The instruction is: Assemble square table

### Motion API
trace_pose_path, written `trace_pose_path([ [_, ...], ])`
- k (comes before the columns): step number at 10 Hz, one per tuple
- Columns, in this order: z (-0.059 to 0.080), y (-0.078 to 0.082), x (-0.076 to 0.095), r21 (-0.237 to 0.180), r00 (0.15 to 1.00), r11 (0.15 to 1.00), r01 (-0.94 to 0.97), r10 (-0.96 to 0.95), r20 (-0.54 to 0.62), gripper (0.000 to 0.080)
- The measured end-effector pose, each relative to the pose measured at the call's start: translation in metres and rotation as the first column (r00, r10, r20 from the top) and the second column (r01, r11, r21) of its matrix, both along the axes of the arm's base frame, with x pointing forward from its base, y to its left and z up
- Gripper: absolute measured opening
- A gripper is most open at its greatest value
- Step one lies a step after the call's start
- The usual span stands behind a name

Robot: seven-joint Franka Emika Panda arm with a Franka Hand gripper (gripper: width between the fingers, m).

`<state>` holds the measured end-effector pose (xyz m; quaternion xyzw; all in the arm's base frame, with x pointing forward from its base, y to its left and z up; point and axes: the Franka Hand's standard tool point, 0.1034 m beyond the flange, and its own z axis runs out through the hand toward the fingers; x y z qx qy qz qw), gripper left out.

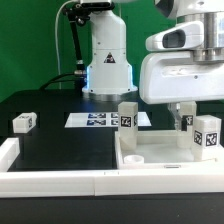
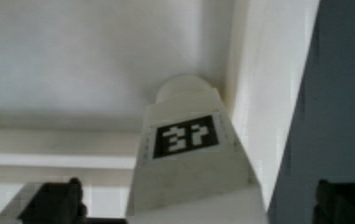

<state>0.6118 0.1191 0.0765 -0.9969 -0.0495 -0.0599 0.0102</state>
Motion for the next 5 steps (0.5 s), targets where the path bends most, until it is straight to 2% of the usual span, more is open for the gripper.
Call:
trace_pose_path([
  [1,-0.0001,0.0000,0.0000,0.000,1.000,1.000,0.002,-0.002,0.000,0.0635],
  [3,-0.0003,-0.0003,0.0000,0.000,1.000,1.000,0.003,-0.003,0.000,0.0287],
  [5,-0.0005,-0.0004,-0.0001,0.003,0.999,0.999,0.032,-0.032,-0.001,0.0290],
])
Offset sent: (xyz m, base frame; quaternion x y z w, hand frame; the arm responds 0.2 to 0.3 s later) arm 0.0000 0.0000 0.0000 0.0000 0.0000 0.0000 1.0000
